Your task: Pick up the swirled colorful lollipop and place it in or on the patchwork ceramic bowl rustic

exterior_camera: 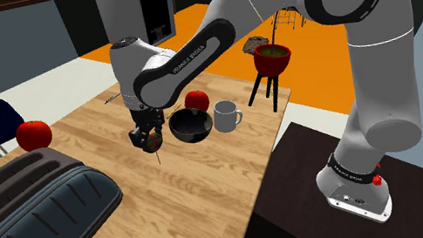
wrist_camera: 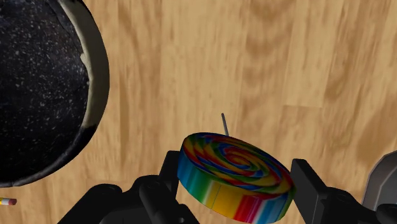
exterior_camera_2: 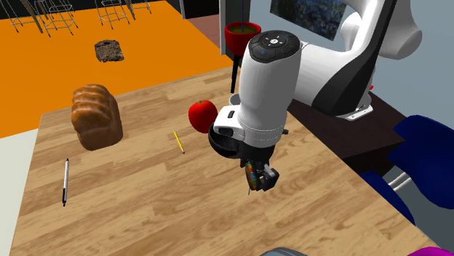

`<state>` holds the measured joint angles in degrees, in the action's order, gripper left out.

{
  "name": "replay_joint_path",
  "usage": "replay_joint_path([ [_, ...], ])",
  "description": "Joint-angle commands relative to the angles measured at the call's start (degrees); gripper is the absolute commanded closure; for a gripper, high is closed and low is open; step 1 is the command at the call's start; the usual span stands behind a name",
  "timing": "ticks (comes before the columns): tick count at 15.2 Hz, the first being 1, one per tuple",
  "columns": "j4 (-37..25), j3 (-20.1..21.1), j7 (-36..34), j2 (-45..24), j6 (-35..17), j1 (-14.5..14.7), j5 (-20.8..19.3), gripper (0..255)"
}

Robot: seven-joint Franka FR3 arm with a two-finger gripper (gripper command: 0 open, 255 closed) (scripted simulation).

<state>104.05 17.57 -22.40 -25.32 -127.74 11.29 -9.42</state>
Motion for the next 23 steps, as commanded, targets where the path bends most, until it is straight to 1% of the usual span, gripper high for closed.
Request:
replay_joint_path([
  [1,0.0,0.0,0.0,0.0,0.0,0.0,0.0,255],
  [2,0.0,0.0,0.0,0.0,0.0,0.0,0.0,255],
  [12,-2.6,0.8,1.0,3.8,6.2,-0.5,1.6,255],
  [23,-6.9,1.3,1.9,6.9,13.5,-0.8,3.0,255],
])
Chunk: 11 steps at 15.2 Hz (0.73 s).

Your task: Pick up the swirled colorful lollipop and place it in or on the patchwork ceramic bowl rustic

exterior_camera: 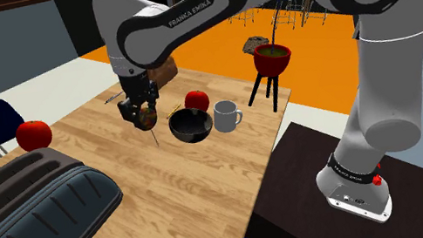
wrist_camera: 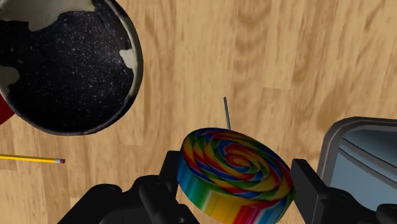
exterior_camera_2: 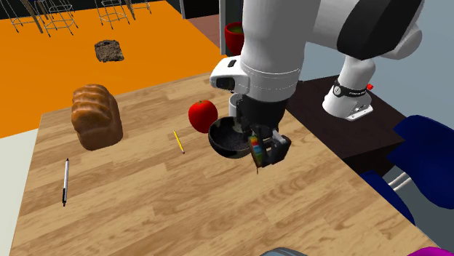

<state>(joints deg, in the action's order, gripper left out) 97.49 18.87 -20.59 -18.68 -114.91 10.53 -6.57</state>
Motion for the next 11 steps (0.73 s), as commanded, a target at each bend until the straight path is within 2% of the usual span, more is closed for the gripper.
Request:
replay_joint_path([
  [1,-0.9,0.1,0.2,0.5,1.4,-0.1,0.2,255],
  [11,-6.6,0.4,0.7,2.0,8.5,0.0,0.9,255],
])
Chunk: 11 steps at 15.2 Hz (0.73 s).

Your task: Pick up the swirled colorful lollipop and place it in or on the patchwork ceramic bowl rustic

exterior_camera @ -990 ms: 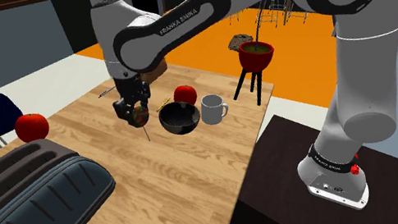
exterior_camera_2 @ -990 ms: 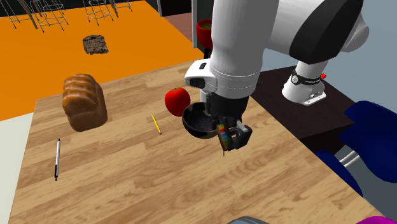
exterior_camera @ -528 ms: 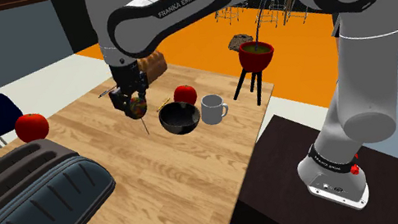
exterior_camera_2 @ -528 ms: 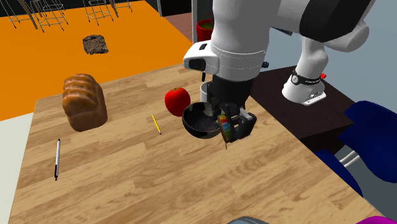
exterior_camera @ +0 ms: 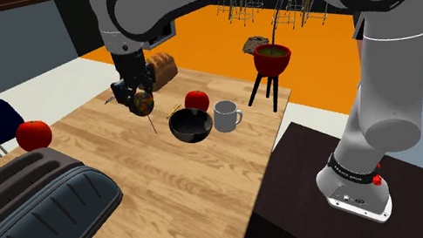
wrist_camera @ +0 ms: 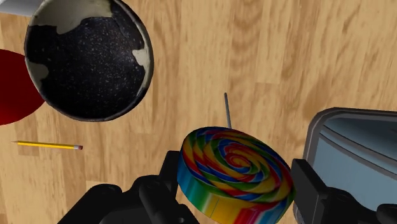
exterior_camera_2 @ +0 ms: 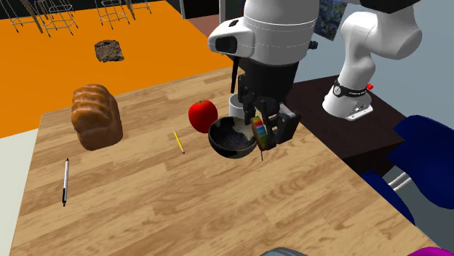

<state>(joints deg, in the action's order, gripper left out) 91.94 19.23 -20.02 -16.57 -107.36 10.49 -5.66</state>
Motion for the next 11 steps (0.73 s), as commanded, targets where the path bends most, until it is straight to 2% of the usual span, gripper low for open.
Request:
replay_joint_path([
  [1,-1.1,0.0,0.1,-0.1,1.1,0.0,0.0,255],
  [11,9.1,-4.2,13.4,11.5,1.6,-8.5,4.2,255],
])
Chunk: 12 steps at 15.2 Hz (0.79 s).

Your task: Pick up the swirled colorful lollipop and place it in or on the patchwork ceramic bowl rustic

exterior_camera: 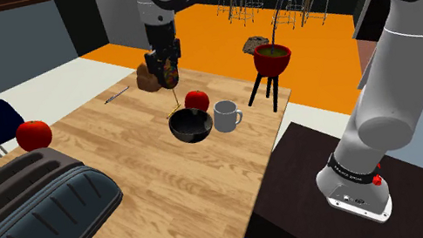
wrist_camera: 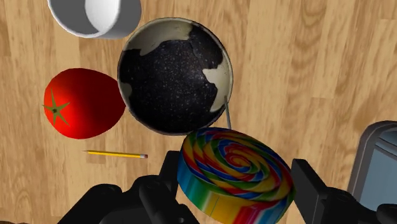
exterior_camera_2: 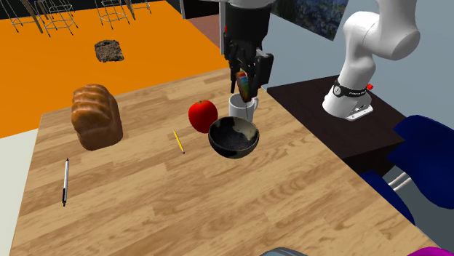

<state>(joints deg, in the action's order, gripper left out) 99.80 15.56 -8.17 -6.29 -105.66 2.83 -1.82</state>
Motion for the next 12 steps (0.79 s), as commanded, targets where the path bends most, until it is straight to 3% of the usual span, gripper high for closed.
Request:
replay_joint_path([
  [1,1.9,-1.1,2.9,2.1,0.1,-1.6,0.7,255],
  [4,3.4,-3.2,7.7,4.7,1.1,-4.1,1.4,255],
  [12,8.7,-3.3,7.6,4.0,-4.9,-4.0,1.2,255],
])
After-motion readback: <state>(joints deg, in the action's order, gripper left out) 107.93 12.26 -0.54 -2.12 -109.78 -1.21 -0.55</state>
